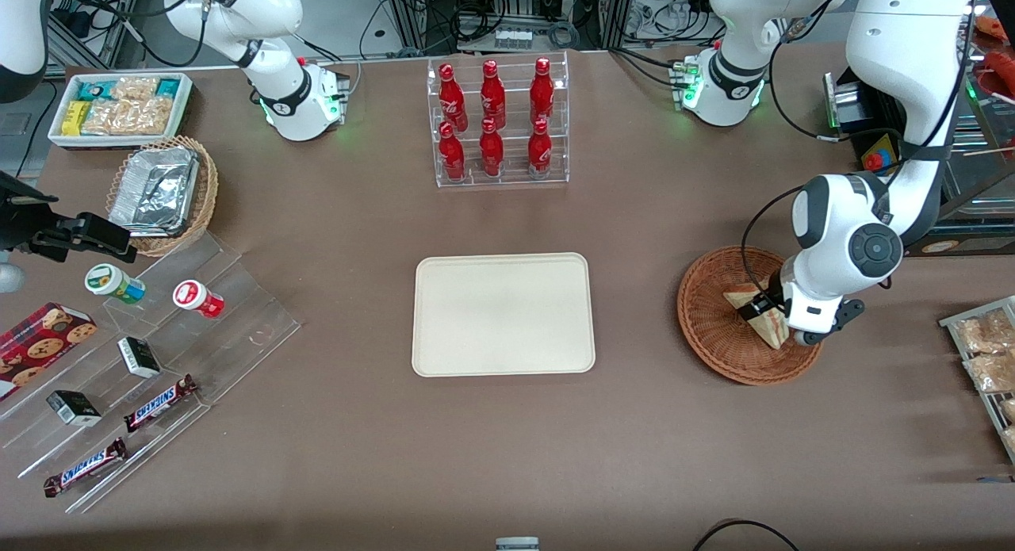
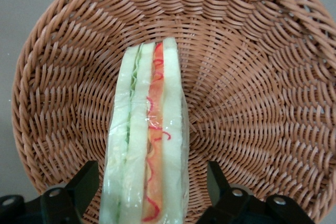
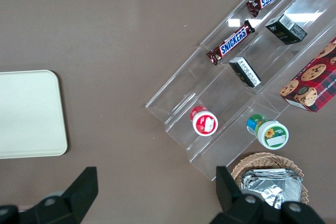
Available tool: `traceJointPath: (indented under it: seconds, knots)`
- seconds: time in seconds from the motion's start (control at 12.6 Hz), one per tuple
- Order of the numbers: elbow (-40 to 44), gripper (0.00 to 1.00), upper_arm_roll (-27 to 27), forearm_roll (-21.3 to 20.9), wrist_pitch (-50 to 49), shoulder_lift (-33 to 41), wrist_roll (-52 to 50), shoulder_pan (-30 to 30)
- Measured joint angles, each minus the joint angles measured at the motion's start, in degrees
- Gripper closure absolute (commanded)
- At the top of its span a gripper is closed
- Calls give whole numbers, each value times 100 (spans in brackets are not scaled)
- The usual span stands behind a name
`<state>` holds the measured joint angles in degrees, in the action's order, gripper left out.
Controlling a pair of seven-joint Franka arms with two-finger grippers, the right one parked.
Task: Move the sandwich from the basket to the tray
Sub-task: 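Lower the left gripper and close it on the sandwich's crust edge, then lift the sandwich out of the basket with the left gripper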
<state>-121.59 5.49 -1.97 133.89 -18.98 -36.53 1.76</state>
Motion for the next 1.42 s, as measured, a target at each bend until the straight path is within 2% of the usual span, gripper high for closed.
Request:
traceJointPath:
  seconds: [0.55, 0.95, 1.19, 1.42]
  knots:
    - [-2, 100, -7, -42, -6, 57, -37, -1]
    - [392, 100, 23, -489, -774, 248, -24, -29]
    - [631, 100, 86, -498, -1186, 474, -18, -276]
    - [1068, 100, 146, -499, -1625, 537, -21, -814]
